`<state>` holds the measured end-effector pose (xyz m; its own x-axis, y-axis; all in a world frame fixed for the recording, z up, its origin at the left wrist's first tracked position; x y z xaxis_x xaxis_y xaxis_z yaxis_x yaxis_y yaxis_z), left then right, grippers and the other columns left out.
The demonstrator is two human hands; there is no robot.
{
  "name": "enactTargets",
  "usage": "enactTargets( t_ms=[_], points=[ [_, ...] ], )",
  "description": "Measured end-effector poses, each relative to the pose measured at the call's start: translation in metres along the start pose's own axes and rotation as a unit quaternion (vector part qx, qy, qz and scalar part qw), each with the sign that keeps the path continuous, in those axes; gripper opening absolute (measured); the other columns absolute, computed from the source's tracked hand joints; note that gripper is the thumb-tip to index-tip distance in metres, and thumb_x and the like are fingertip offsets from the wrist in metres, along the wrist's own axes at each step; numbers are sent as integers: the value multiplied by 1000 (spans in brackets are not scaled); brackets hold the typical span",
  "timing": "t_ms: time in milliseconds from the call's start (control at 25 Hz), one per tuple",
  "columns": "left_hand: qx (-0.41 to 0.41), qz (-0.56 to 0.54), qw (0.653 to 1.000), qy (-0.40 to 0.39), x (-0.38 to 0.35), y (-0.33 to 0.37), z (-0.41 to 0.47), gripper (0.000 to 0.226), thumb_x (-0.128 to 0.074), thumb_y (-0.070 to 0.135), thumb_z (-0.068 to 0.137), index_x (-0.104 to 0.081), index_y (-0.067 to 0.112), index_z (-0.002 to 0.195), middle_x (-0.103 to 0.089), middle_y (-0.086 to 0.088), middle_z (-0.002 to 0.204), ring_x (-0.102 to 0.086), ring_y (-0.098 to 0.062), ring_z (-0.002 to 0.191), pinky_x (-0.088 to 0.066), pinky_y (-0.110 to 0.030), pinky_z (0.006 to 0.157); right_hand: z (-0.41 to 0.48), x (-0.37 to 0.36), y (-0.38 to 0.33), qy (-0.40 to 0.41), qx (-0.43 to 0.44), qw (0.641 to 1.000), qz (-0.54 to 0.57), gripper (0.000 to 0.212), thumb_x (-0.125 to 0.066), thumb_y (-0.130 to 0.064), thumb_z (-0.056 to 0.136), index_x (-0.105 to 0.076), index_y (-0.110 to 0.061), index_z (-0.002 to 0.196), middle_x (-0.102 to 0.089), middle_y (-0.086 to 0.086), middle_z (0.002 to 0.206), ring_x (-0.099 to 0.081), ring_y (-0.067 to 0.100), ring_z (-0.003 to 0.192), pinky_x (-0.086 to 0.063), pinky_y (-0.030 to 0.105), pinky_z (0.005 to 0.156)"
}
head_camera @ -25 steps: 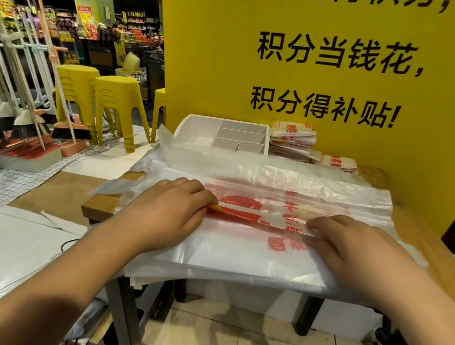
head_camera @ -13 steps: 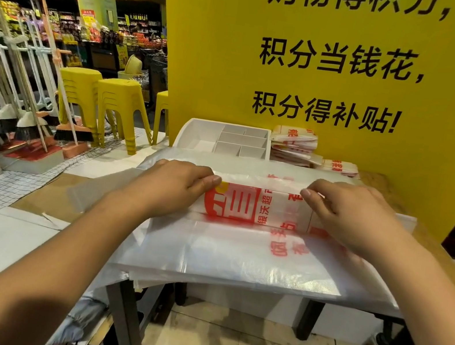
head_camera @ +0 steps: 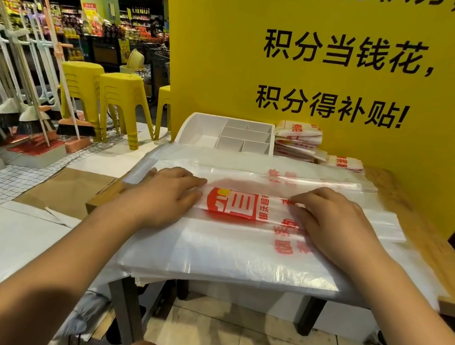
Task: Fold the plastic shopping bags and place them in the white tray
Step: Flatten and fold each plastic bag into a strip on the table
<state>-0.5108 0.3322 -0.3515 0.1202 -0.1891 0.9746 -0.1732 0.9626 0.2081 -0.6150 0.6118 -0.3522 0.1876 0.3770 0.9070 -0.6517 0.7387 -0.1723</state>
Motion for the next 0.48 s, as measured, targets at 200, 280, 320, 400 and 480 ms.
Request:
enactTargets(
  t_ms=[200,280,320,400,480],
  points=[
    [125,46,990,-52,5,-36,-17,57,-18,62,101,-18,45,155,-7,4,168,-5,-20,154,1,-54,122,-2,-1,-1,16,15,1000,19,22,-60,-32,97,-74,-24,112,-67,-5,116,-61,22,107,-49,37,90],
    [143,60,987,-31,9,-34,-22,56,-19,57,103,-19,39,157,-8,-1,168,-6,-21,154,11,-55,119,-1,0,-2,15,20,1000,7,20,-64,-29,94,-74,-24,110,-67,-5,117,-61,22,108,-48,37,92],
    [124,70,990,-6,10,-26,-24,55,-21,52,105,-20,36,157,-8,-2,168,-5,-20,154,14,-54,119,0,0,-5,17,24,1000,-8,20,-64,-29,94,-74,-24,111,-67,-5,118,-61,23,109,-46,37,95],
    [46,74,995,46,9,4,-25,51,-27,44,106,-23,35,156,-5,1,168,1,-17,154,16,-52,120,1,1,-17,17,37,999,-28,25,-56,-29,97,-71,-23,117,-65,-5,124,-58,22,114,-41,38,101],
    [-23,63,996,54,-1,37,-24,51,-27,43,106,-24,36,156,-1,5,168,6,-15,154,14,-51,121,1,-1,-32,-2,60,998,-10,32,-50,-29,98,-66,-24,126,-61,-6,131,-55,22,119,-41,37,103]
  ],
)
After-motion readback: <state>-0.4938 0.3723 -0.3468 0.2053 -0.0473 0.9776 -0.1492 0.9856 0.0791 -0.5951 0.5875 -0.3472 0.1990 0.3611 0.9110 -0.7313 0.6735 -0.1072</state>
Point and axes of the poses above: each hand's wrist, its own z-axis towards the middle knuckle, its own x-axis out of the back of the hand, y = z × x, the point moved 3 cm from there along z, towards the middle knuckle
